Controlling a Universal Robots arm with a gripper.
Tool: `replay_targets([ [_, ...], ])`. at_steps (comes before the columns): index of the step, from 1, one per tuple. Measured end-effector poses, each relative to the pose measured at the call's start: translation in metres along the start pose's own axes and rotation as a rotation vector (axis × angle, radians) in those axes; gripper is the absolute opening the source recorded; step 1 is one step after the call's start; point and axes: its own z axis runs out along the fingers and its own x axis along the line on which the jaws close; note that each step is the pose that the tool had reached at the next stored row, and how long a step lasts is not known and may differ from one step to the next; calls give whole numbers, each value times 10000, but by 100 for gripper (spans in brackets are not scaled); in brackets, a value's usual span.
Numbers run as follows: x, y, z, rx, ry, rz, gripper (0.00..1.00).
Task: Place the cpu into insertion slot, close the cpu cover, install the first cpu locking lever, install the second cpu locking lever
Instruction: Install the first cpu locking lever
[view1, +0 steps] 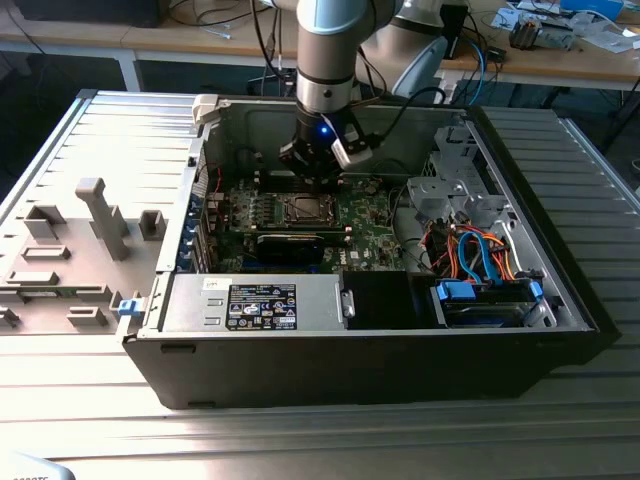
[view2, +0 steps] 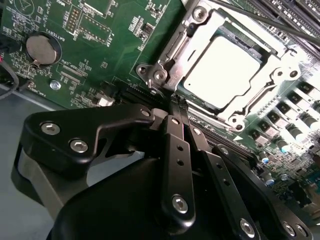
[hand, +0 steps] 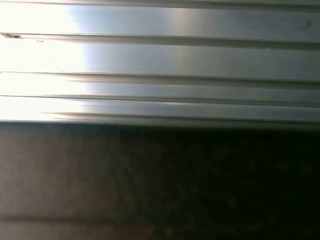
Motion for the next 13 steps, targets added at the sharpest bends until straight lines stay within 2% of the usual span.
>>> replay_targets([
  [9, -3, 34, -2, -8, -4, -43, 11],
  [13, -3, 38, -72, -7, -3, -46, 11],
])
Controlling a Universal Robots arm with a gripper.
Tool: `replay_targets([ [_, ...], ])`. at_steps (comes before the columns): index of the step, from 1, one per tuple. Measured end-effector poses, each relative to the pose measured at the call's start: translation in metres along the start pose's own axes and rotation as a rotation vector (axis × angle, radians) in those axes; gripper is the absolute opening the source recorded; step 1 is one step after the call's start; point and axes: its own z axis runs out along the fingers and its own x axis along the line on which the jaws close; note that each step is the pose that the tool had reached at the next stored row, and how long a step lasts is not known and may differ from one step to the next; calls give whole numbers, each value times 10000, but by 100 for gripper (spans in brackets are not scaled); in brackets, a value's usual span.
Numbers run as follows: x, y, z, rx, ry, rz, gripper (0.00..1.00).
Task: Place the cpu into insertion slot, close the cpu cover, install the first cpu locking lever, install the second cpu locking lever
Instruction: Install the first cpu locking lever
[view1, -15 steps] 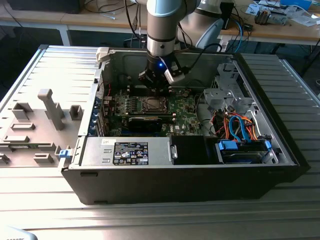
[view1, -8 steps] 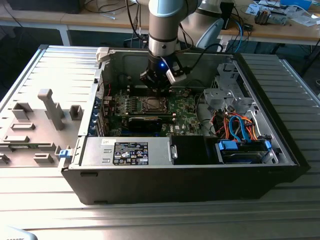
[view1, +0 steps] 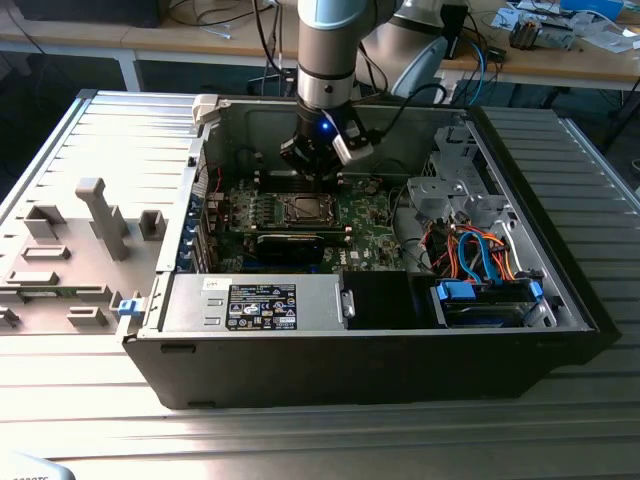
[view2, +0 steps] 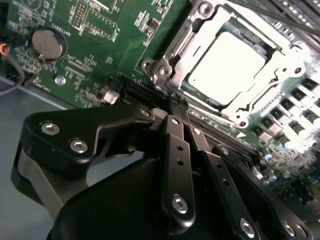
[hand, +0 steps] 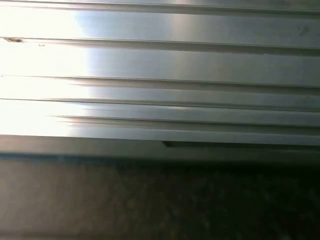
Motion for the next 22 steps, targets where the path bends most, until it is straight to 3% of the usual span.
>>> replay_targets([
  [3, 0, -10, -25, 1, -1, -1, 11],
  [5, 2, -49, -27, 1, -1, -1, 11],
  [11, 12, -289, -39, 2, 0, -1, 11],
  [14, 18, -452, -46, 5, 0, -3, 11],
  [15, 19, -469, -46, 21, 0, -2, 11],
  [17, 20, -486, -47, 134, 5, -1, 11],
  [19, 20, -491, -51, 173, 7, -1, 11],
  [21, 19, -491, -83, 230, 11, -4, 11],
  [22, 20, -488, -133, 297, 12, -2, 11],
])
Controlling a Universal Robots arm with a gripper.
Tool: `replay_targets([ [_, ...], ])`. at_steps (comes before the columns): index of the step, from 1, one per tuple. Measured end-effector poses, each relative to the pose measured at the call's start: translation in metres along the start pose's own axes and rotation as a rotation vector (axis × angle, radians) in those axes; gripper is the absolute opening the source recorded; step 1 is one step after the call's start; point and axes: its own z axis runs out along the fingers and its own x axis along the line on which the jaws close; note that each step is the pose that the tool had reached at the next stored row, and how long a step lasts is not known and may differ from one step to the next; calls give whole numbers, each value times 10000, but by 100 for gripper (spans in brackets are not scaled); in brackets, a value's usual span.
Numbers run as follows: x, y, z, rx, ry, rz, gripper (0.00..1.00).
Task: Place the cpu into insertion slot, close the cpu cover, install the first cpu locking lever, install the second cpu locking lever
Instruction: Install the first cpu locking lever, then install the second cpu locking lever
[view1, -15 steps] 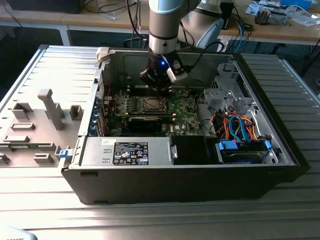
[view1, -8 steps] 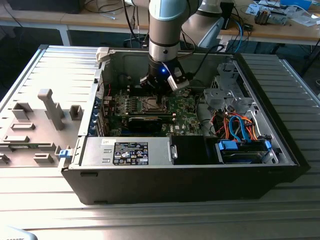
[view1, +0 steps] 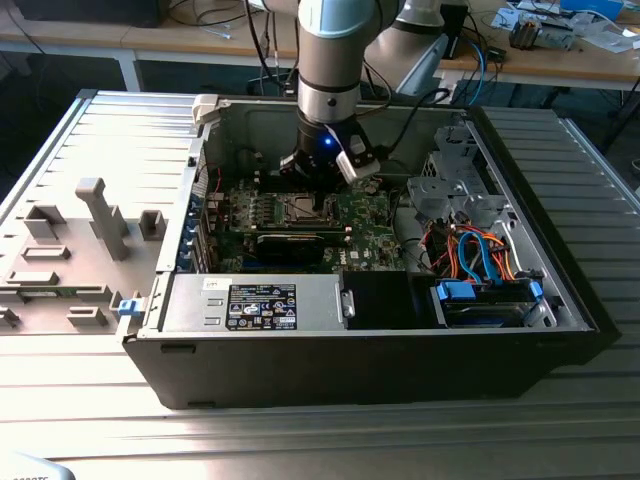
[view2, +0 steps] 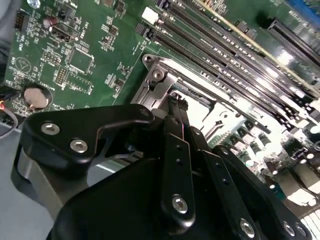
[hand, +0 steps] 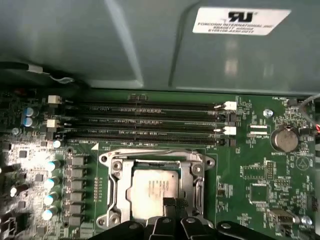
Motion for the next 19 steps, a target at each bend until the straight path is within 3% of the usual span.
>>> replay_targets([
  [1, -1, 4, -25, 152, 5, -1, 11],
  [3, -3, 41, -40, 708, 29, -6, 11],
  [4, -4, 64, -43, 832, 34, -6, 11],
  [5, -4, 77, -47, 863, 36, -6, 11],
  [8, -5, 81, -114, 865, 36, -7, 11],
  [19, -5, 81, -122, 864, 36, -7, 11],
])
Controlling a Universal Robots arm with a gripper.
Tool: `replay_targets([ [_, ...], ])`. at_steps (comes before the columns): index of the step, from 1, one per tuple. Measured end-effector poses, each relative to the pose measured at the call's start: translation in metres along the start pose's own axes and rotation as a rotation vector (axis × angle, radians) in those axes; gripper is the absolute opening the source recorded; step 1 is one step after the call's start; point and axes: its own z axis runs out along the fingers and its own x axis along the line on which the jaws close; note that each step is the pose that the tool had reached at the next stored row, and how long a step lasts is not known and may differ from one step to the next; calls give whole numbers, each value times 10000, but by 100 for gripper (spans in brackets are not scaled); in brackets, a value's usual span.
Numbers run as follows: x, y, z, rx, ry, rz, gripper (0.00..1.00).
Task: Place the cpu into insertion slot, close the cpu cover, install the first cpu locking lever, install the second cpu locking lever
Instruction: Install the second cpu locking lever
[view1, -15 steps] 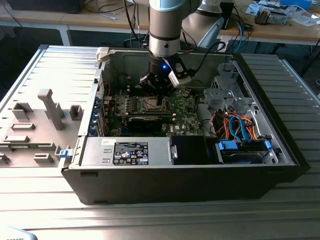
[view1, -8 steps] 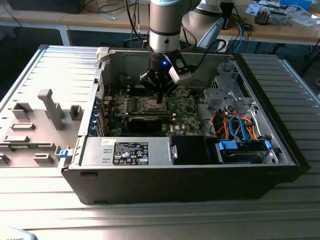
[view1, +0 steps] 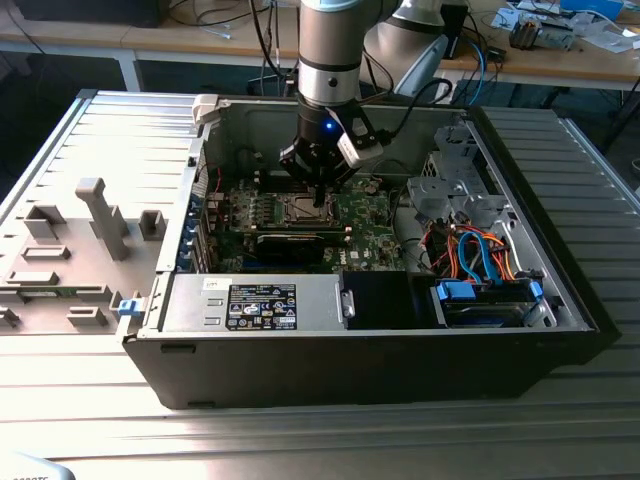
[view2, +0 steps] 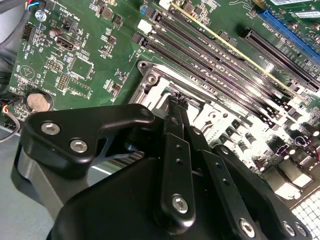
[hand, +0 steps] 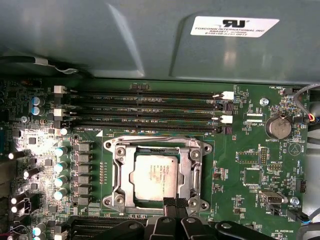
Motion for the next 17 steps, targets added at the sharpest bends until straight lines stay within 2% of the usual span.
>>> replay_targets([
  [3, 0, -1, 0, 0, 0, 0, 11],
  [7, 2, -39, 11, -14, 0, 1, 11],
  [9, 3, -67, 19, -74, -3, 1, 11],
  [10, 4, -85, 21, -146, -5, 2, 11],
  [13, 7, -142, 27, -429, -18, 3, 11],
  [16, 18, -215, 33, -850, -35, 7, 11],
  [17, 21, -238, 35, -942, -40, 7, 11],
])
